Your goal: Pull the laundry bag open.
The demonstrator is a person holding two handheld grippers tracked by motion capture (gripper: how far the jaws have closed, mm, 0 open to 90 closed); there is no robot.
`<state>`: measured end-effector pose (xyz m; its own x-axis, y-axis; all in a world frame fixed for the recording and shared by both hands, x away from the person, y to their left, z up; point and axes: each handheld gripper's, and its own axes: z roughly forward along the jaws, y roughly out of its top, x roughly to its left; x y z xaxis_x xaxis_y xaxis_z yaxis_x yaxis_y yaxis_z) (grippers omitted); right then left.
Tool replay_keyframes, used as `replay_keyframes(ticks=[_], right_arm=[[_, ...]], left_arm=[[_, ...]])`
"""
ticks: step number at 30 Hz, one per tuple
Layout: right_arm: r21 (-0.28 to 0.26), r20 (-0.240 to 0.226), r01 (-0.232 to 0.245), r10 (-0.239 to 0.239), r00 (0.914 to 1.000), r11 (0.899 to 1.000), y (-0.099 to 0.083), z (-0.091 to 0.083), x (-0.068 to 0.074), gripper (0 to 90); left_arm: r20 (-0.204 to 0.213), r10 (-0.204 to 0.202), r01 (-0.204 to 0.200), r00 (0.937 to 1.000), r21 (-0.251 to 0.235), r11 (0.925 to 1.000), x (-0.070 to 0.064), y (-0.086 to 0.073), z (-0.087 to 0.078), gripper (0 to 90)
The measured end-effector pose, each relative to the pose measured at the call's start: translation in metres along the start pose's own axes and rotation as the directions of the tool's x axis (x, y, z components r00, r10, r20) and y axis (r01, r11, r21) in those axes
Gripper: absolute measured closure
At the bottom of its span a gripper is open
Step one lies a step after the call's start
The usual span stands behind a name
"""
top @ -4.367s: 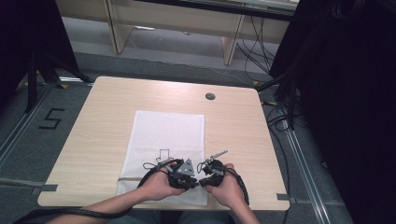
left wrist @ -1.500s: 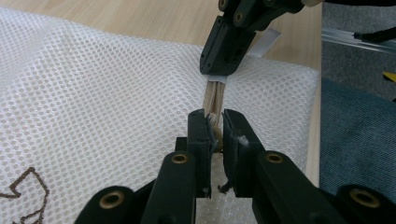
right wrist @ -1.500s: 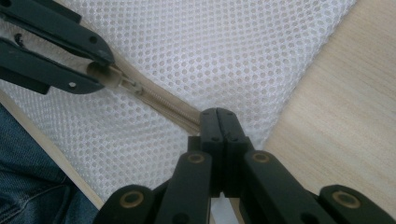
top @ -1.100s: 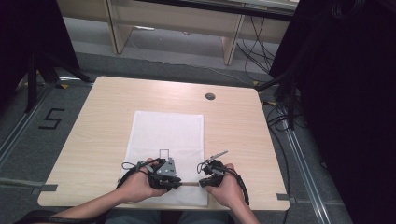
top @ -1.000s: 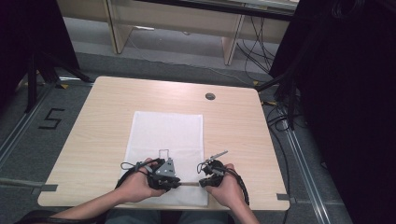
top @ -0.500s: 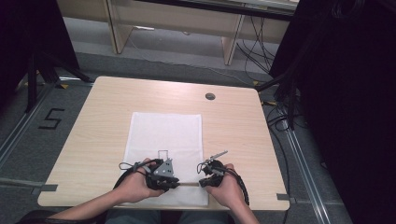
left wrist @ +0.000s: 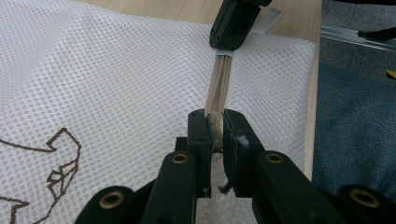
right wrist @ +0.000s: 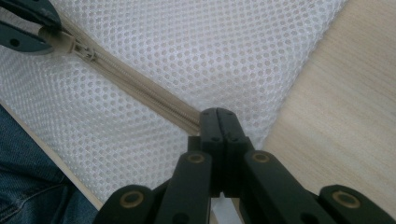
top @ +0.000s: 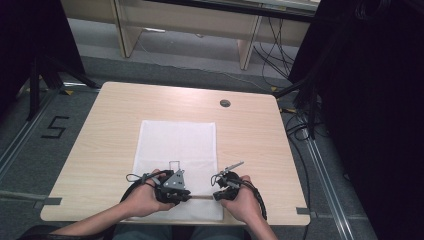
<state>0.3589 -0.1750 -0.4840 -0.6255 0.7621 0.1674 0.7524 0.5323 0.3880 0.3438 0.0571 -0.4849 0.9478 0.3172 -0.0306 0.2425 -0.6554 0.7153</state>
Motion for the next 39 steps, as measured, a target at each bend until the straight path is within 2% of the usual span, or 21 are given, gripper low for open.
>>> replay_keyframes(ticks=[8, 9, 16, 18, 21, 23, 27, 28, 29, 34, 35, 37, 39], right_arm=[[0.0, 0.002, -0.004, 0.004, 1.0, 1.0, -0.0001, -0.0001, 0.0002, 90.0], [0.004, 0.0, -0.012, 0.012, 0.9999, 1.0, -0.0001, -0.0004, 0.0008, 90.0], [0.001, 0.002, -0.004, 0.004, 1.0, 1.0, -0.0001, 0.0001, 0.0002, 90.0], [0.008, 0.002, -0.015, 0.014, 0.9999, 1.0, -0.0002, -0.0004, 0.0011, 90.0], [0.008, 0.004, -0.015, 0.015, 0.9999, 1.0, -0.0002, -0.0003, 0.0012, 90.0], [0.007, 0.005, -0.015, 0.015, 0.9999, 1.0, -0.0002, -0.0003, 0.0013, 90.0], [0.01, 0.009, -0.018, 0.017, 0.9998, 1.0, -0.0002, -0.0004, 0.0019, 90.0], [0.012, 0.01, -0.02, 0.02, 0.9998, 1.0, -0.0002, -0.0006, 0.0022, 90.0], [0.017, 0.014, -0.028, 0.028, 0.9995, 0.999, -0.0003, -0.001, 0.0027, 90.0], [0.015, 0.014, -0.025, 0.025, 0.9996, 1.0, -0.0004, -0.0011, 0.003, 90.0], [-0.004, 0.006, 0.007, -0.007, 1.0, 1.0, -0.0004, 0.0001, 0.0016, 90.0], [0.006, 0.007, -0.007, 0.007, 1.0, 1.0, -0.0003, -0.0002, 0.0027, 90.0], [0.002, 0.005, -0.001, 0.001, 1.0, 1.0, -0.0002, -0.0001, 0.0029, 90.0]], left_arm=[[-0.009, 0.008, -0.008, 0.9999, 0.006, 1.0, 0.0013, -0.0004, -0.0017, 81.5], [-0.003, -0.006, 0.006, 1.0, -0.001, 1.0, 0.001, -0.0008, -0.0017, 81.5], [-0.003, -0.004, 0.004, 1.0, 0.002, 1.0, 0.0015, -0.0013, -0.0025, 81.5], [-0.003, -0.008, 0.008, 1.0, -0.001, 1.0, 0.0017, -0.0014, -0.0023, 81.5], [-0.011, 0.01, -0.01, 0.9999, 0.009, 0.9999, 0.0026, -0.0014, -0.0024, 81.5], [-0.008, -0.007, 0.007, 0.9999, -0.001, 1.0, 0.0028, -0.0023, -0.0026, 81.5], [-0.01, -0.01, 0.01, 0.9999, 0.002, 0.9999, 0.0032, -0.0027, -0.0033, 81.5], [-0.011, 0.005, -0.005, 0.9999, 0.005, 1.0, 0.0038, -0.0025, -0.0033, 81.5], [-0.011, -0.007, 0.007, 0.9999, 0.004, 1.0, 0.0033, -0.0028, -0.0031, 81.5], [-0.009, -0.013, 0.013, 0.9999, 0.007, 0.9999, 0.0036, -0.0032, -0.0035, 81.5], [-0.008, -0.012, 0.012, 0.9999, 0.006, 0.9999, 0.0039, -0.0033, -0.0035, 81.5], [-0.007, -0.013, 0.013, 0.9999, 0.007, 0.9999, 0.0043, -0.0036, -0.0036, 81.5], [-0.005, -0.014, 0.014, 0.9999, 0.006, 0.9999, 0.0045, -0.0039, -0.0035, 81.5]])
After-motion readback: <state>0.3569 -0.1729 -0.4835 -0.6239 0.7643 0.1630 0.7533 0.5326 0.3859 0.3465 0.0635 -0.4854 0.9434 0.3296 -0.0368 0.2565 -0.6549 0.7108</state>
